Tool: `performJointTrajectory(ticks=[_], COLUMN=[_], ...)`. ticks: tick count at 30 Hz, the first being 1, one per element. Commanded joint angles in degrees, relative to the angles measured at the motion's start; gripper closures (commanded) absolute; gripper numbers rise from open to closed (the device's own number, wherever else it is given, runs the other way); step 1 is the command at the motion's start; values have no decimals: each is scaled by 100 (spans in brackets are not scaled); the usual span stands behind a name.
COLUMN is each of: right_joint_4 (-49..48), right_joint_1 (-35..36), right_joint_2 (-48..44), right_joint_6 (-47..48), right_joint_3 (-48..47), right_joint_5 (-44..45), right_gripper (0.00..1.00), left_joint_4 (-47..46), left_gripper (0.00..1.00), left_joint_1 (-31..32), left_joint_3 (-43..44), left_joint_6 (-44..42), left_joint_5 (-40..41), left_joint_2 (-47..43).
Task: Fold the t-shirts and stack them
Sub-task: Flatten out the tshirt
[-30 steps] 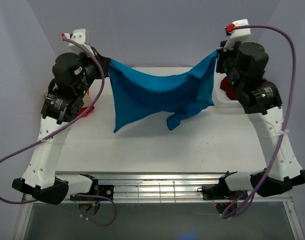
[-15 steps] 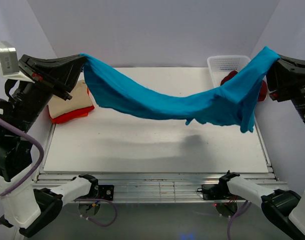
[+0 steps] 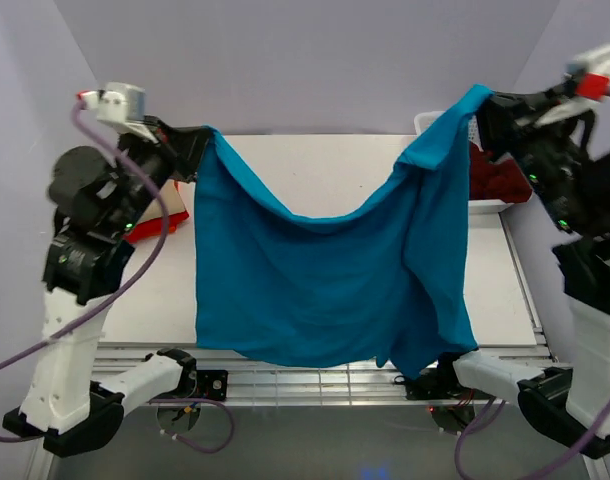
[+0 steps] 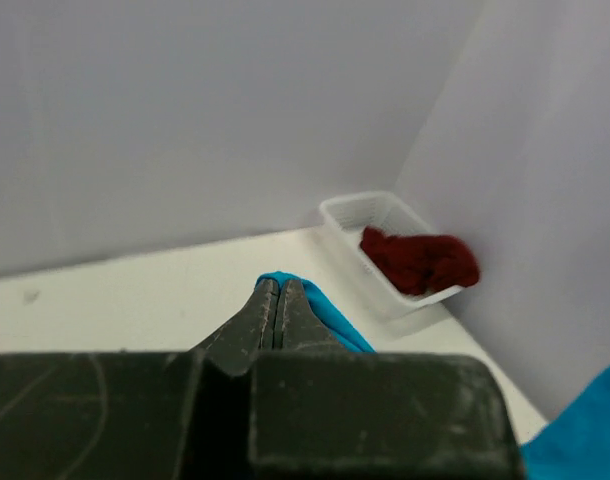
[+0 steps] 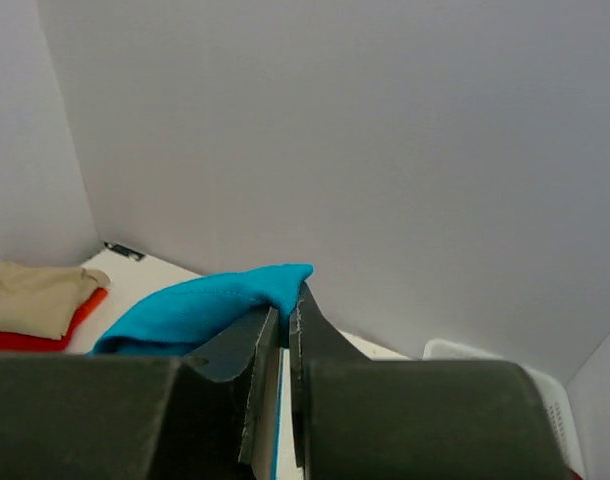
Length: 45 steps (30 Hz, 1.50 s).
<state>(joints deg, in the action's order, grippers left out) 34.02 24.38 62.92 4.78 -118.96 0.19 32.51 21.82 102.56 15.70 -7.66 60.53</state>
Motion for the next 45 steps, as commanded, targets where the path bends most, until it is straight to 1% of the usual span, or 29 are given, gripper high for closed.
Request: performJointTrajectory(ticks=[1,2,3,4,5,6,8,9,11,12,14,15,16,19,21,23,25,27,28,29,30,31,33,34,35,37,38,41,45], right_joint_4=[-430,-605,-772,-966,-1490,-1773,-2387,-2583,-2803,-2883,-2936,-2945,-2945,-2998,-2919,-2578,-2340,-2312,-2330,-2295,-2251,-2198,-2110,-2145,-2302,-2443,-2453,-2304,-1935], right_joint_1=[-39,-100,-309,-398,-547,-592,-732,-768,-830,-899,-935,-979,-997,-1032,-1049,-1049,-1058,-1067,-1076,-1102,-1102,-1120,-1172,-1173,-1181,-1181,-1173,-1172,-1076], right_joint_2=[739,853,1045,1143,1344,1459,1914,2091,2678,2917,3365,3794,3981,4509,4791,5149,5405,5704,5793,6020,6126,6206,6190,6102,5831,5514,5216,4697,4221], right_joint_6=[155,94,15,-64,-178,-205,-275,-275,-241,-205,-118,-100,-91,-91,-65,58,129,190,208,208,208,217,217,225,243,304,305,173,-55], right_joint_3=[1044,1398,1750,2127,2949,3349,4165,4353,4565,4531,4417,4216,4110,3635,3302,2565,1776,1421,1106,946,788,664,610,724,1090,1505,1838,2288,3104], right_joint_5=[658,580,240,88,43,-166,-247,-256,-239,-291,-247,-247,-221,-186,-159,-63,253,498,552,596,832,973,1176,1246,1282,1230,1116,722,158], right_gripper=[92,92,92,92,92,92,92,92,92,92,92,92,92,92,92,92,92,92,86,62,53,50,47,47,44,42,42,43,43], left_joint_4=[-401,-551,-683,-911,-1105,-1289,-1764,-1949,-2415,-2573,-3048,-3136,-3207,-3207,-3207,-3207,-3164,-3198,-3172,-3155,-3102,-2945,-2847,-2847,-2864,-2934,-2935,-2760,-2662], left_gripper=[100,100,100,100,100,100,100,100,100,100,100,100,100,100,100,100,100,100,100,100,100,98,82,60,50,37,36,35,35], left_joint_1=[-12,-20,-29,-46,-81,-143,-248,-266,-293,-301,-345,-354,-354,-381,-407,-433,-477,-565,-644,-679,-714,-802,-881,-943,-969,-1022,-1031,-1022,-961], left_joint_3=[-1410,-1832,-2602,-2984,-3388,-4123,-4673,-5049,-5228,-5255,-5203,-5098,-4827,-4273,-3816,-3404,-3165,-2919,-2831,-2743,-2533,-2409,-2119,-2048,-1978,-1759,-1662,-1345,-1712], left_joint_6=[230,362,668,897,1091,1458,1724,1786,1822,1822,1673,1621,1550,1243,1023,848,750,610,592,557,539,539,539,487,443,242,171,160,626], left_joint_5=[1467,1713,2133,2433,2688,2856,3199,3305,3559,3622,3666,3693,3719,3833,3763,3789,3842,3860,3869,3895,3930,4008,4062,4158,4220,4360,4413,4414,4063], left_joint_2=[239,327,397,476,651,766,1265,1477,1951,2467,2988,3243,3733,4412,4572,4748,4836,4968,5029,5160,5231,5293,5407,5425,5425,5416,5425,5390,4917])
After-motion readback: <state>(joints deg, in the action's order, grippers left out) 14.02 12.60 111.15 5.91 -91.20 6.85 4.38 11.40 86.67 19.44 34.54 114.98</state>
